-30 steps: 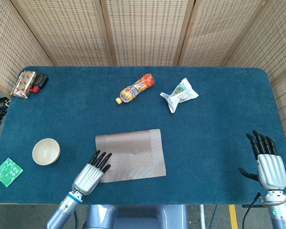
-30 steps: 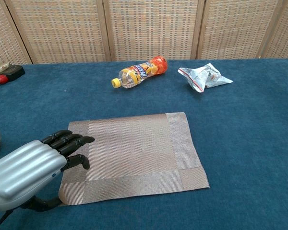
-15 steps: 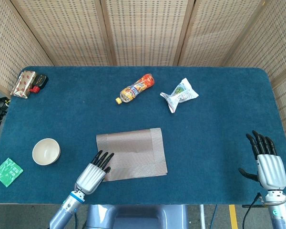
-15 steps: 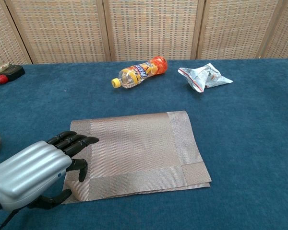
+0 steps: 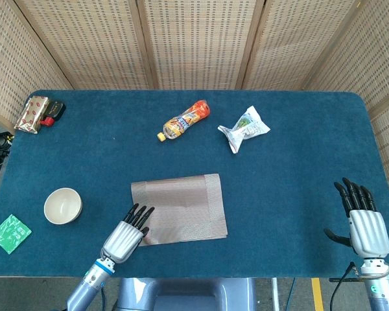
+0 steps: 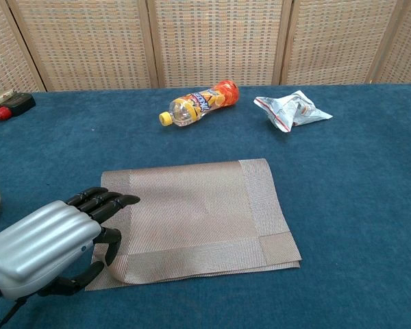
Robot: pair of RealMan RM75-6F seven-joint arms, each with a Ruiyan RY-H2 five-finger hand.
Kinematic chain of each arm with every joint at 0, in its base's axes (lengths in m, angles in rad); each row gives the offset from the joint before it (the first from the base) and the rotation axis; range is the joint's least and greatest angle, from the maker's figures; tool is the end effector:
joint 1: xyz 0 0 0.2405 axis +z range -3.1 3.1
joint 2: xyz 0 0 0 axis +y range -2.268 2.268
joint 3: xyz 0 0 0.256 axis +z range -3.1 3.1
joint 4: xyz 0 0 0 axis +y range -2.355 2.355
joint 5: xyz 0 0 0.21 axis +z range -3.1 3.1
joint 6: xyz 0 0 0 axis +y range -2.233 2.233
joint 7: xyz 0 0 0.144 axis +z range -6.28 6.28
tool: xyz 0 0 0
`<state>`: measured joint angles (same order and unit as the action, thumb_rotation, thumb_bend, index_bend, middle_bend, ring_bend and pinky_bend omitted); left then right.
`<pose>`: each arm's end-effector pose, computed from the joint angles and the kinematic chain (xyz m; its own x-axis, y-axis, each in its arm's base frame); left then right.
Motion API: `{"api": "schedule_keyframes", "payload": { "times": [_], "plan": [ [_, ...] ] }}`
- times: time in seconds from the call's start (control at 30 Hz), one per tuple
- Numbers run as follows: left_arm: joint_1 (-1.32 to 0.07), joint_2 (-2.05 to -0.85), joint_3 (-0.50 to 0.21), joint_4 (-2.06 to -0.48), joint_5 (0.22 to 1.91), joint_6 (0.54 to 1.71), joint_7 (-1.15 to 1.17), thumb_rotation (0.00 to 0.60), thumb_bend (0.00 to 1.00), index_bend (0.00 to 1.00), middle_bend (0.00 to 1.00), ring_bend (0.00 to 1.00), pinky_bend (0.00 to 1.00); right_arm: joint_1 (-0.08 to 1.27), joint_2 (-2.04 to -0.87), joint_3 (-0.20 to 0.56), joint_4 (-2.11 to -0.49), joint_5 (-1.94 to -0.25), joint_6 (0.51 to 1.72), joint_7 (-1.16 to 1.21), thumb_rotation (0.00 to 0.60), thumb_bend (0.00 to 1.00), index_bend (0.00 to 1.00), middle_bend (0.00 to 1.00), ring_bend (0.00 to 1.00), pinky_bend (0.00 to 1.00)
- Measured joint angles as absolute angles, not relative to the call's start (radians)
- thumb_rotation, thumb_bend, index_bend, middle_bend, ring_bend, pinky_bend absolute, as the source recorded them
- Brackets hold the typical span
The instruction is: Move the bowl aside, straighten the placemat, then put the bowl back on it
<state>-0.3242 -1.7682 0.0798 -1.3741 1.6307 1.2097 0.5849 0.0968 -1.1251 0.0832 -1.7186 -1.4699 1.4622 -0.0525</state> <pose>-0.1921 0.1843 -0.0803 0.6423 0.1136 0.7580 0.6796 -0.5417 -0.4947 -0.2886 -0.1894 0.1508 0.3348 0.0019 0.9423 -0.9423 -0.0044 0.3348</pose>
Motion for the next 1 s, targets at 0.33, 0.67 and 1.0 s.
{"api": "schedule_keyframes", "payload": {
  "times": [0.33, 0.67, 1.0],
  "plan": [
    [-0.335, -1.722, 0.066, -1.440, 1.650, 1.238, 0.576, 0.600, 0.54, 0.54, 0.00, 0.00, 0.00, 0.096, -1.123, 0.084, -1.719, -1.468, 1.464, -0.048, 0.600, 0.15, 0.00, 0.00, 0.00, 0.00],
    [-0.413, -1.561, -0.087, -1.637, 1.586, 1.215, 0.596, 0.600, 0.54, 0.54, 0.00, 0.00, 0.00, 0.102, -1.128, 0.096, -1.709, -1.439, 1.451, -0.054, 0.600, 0.15, 0.00, 0.00, 0.00, 0.00],
    [-0.549, -1.507, -0.275, -1.618, 1.402, 1.102, 0.605, 0.600, 0.54, 0.54, 0.00, 0.00, 0.00, 0.110, -1.138, 0.114, -1.692, -1.387, 1.432, -0.072, 0.600, 0.15, 0.00, 0.00, 0.00, 0.00]
  ]
}}
